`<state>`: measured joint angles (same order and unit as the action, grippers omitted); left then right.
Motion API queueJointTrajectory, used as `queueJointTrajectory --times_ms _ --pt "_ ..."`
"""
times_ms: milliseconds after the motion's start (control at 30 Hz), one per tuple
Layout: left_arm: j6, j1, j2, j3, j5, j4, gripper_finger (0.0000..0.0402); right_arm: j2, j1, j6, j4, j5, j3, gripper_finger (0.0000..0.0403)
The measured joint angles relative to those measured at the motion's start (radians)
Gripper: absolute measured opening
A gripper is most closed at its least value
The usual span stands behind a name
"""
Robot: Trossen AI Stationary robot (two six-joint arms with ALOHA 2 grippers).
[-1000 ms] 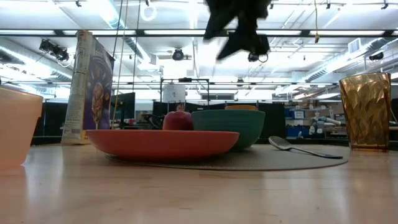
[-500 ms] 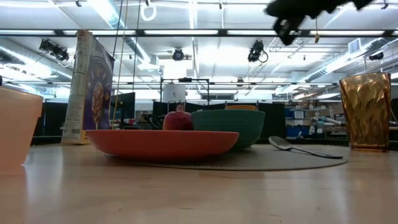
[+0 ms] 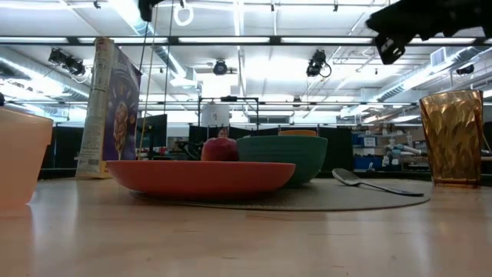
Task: Arrange a breakfast setting
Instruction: Return to Home Position
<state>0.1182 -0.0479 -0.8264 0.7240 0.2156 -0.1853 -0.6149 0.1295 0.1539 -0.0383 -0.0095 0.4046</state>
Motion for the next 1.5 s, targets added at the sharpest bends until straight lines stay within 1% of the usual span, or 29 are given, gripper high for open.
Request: queueJointTrajectory --times_ms 67,100,200,300,333,433,500,633,733,967,1067,1133,1267,1367,1433,1500 --pt "0.0 -0.022 0.033 0.001 -0.033 0.066 0.0107 0.028 -0.001 -0.045 -0.038 -0.056 -0.044 0.0052" --pt "0.0 -0.03 0.05 0.001 -0.046 0.112 0.0107 0.045 -0.007 -0.05 -0.043 -0.066 -0.064 0.0052" --pt "-0.002 -0.045 0.092 0.0 -0.053 0.205 0.0107 0.088 -0.039 -0.05 -0.068 -0.054 -0.107 0.0052" --pt "-0.018 -0.053 0.118 -0.006 -0.052 0.233 0.0107 0.109 -0.107 -0.018 -0.088 -0.021 -0.126 0.0052" --pt "-0.018 -0.057 0.129 -0.018 -0.053 0.216 0.0107 0.115 -0.133 -0.019 -0.083 -0.031 -0.126 0.0052" --pt "0.006 -0.061 0.171 -0.092 -0.053 0.168 0.0107 0.146 -0.185 -0.052 -0.081 -0.123 -0.126 0.0052" --pt "0.013 -0.061 0.204 -0.154 -0.052 0.126 0.0107 0.173 -0.198 -0.072 -0.078 -0.144 -0.126 0.0052" --pt "-0.006 -0.061 0.275 -0.243 -0.053 0.082 0.0107 0.256 -0.191 -0.098 -0.073 -0.097 -0.129 0.0052" --pt "-0.032 -0.061 0.334 -0.29 -0.053 0.081 0.0107 0.332 -0.178 -0.119 -0.104 -0.077 -0.167 0.0052" --pt "-0.033 -0.061 0.497 -0.41 -0.053 0.078 0.0107 0.534 -0.168 -0.114 -0.218 -0.086 -0.298 0.0052" --pt "-0.033 -0.061 0.559 -0.464 -0.053 0.067 0.0107 0.615 -0.168 -0.113 -0.291 -0.111 -0.349 0.0052" --pt "-0.026 -0.061 0.594 -0.496 -0.053 0.062 0.0107 0.613 -0.168 -0.104 -0.355 -0.135 -0.39 0.0052" --pt "-0.012 -0.061 0.655 -0.534 -0.053 0.062 0.0107 0.597 -0.168 -0.078 -0.229 -0.143 -0.399 0.0052" --pt "-0.01 -0.061 0.694 -0.555 -0.052 0.067 0.0107 0.598 -0.168 -0.093 -0.226 -0.14 -0.399 0.0052" --pt "-0.017 -0.061 0.722 -0.569 -0.052 0.082 0.0107 0.597 -0.168 -0.114 -0.214 -0.114 -0.399 0.0052" --pt "-0.016 -0.061 0.75 -0.583 -0.052 0.118 0.0107 0.597 -0.168 -0.131 -0.179 -0.064 -0.399 0.0052"
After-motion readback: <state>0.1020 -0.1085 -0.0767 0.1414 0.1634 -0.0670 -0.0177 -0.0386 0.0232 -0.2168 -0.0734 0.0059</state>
